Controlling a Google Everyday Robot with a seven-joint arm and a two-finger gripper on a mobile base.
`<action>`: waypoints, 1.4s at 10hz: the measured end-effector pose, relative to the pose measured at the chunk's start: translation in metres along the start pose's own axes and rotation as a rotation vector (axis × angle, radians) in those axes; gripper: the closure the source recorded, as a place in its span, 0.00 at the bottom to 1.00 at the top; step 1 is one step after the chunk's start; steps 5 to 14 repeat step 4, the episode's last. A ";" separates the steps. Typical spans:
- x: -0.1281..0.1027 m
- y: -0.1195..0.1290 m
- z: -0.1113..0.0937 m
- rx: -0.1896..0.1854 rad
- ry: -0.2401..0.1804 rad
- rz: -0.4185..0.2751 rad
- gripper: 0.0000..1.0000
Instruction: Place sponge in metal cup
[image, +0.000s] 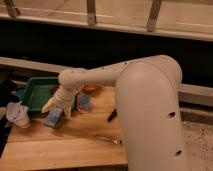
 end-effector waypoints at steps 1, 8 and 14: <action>0.004 0.006 -0.013 0.018 -0.022 -0.003 0.22; 0.008 0.011 -0.039 0.039 -0.079 0.010 0.22; 0.008 0.011 -0.039 0.039 -0.079 0.010 0.22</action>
